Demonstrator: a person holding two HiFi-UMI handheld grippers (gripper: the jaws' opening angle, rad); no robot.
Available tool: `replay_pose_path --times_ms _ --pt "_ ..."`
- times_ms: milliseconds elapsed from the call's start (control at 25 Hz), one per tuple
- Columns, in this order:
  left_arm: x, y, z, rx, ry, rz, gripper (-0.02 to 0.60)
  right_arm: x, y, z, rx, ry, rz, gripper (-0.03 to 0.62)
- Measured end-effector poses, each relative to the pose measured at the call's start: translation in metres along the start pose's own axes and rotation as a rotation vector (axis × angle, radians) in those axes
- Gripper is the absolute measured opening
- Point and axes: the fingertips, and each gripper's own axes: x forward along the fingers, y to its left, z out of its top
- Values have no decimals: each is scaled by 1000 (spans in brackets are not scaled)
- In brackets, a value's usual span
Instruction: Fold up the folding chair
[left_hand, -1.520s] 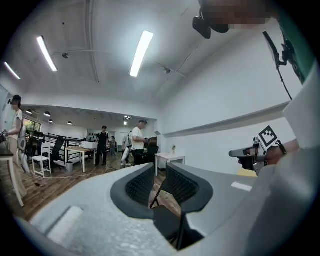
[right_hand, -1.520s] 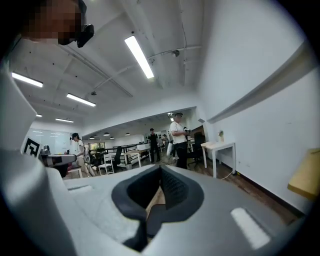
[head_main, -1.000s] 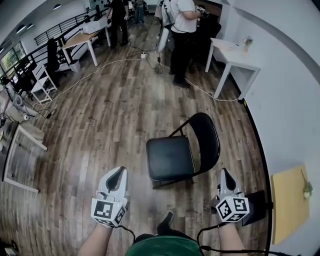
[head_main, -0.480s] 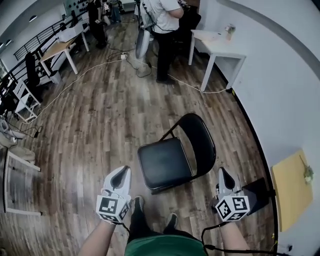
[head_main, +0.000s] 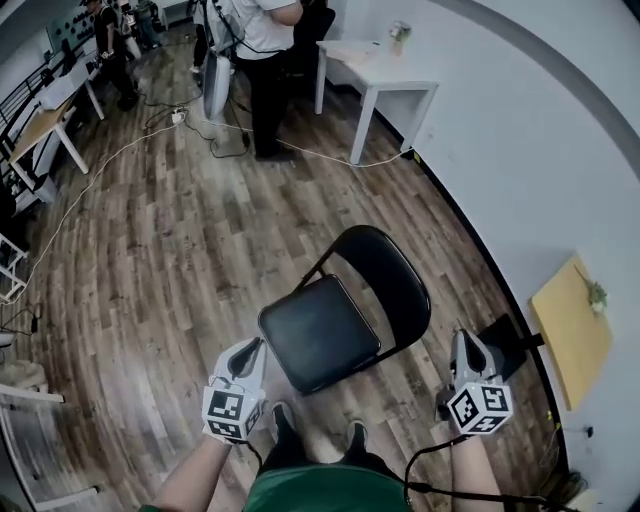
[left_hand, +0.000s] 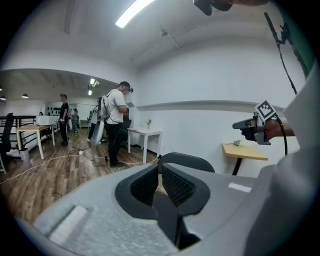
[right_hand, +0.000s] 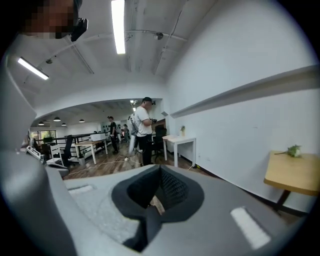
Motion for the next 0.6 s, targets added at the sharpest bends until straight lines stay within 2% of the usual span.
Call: replay_pose_path --times_ms 200,440,520,600 --pt "23 26 -39 -4 83 -75 31 15 9 -17 -10 17 -64 3" --pt "58 42 -80 -25 158 -103 39 45 3 -42 -23 79 -60 5" --pt "70 45 -96 -58 198 -96 47 58 -6 -51 -27 100 -45 14" --pt "82 51 -115 -122 243 -73 64 72 -17 -62 -26 125 -24 50"
